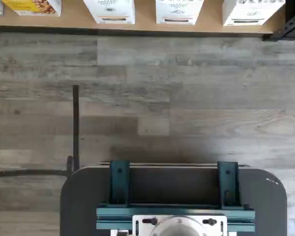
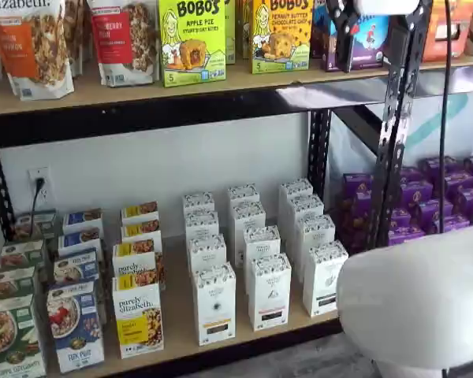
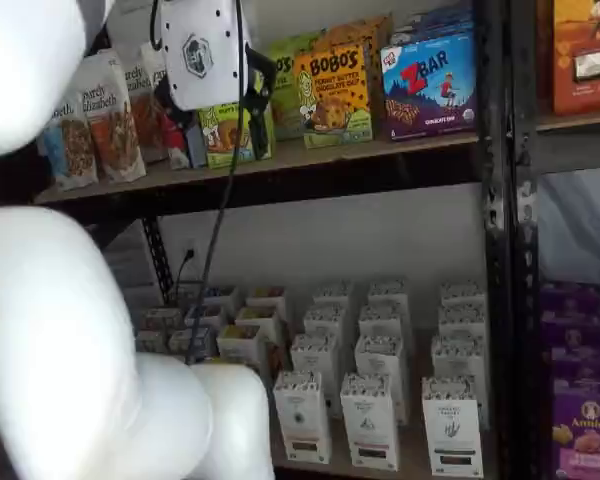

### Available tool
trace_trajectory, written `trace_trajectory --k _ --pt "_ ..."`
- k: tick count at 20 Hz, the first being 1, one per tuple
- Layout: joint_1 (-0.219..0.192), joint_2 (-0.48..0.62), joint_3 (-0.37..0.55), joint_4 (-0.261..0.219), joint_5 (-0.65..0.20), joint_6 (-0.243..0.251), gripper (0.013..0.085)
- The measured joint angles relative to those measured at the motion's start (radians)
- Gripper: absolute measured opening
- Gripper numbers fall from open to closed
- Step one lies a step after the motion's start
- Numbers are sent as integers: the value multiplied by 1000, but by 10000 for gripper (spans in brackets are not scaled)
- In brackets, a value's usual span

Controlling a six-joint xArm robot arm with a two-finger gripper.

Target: Pick up the white box with a yellow strip in the middle, on the bottom shelf, the fourth box from the left

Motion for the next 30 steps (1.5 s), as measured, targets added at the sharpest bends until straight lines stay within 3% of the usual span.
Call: trace_trajectory --k 1,2,3,6,12,18,26,30 --pt "-15 6 -5 17 11 -6 850" --pt "-72 26 -21 78 48 -30 850" --pt "-91 32 -25 100 59 -39 850" --pt "-96 35 -23 111 59 -43 850" --pt "-4 19 29 41 -6 10 850" --pt "67 -7 132 10 -125 66 850" --pt "102 -34 309 69 -299 105 850" --pt "181 -40 389 -4 -389 169 850"
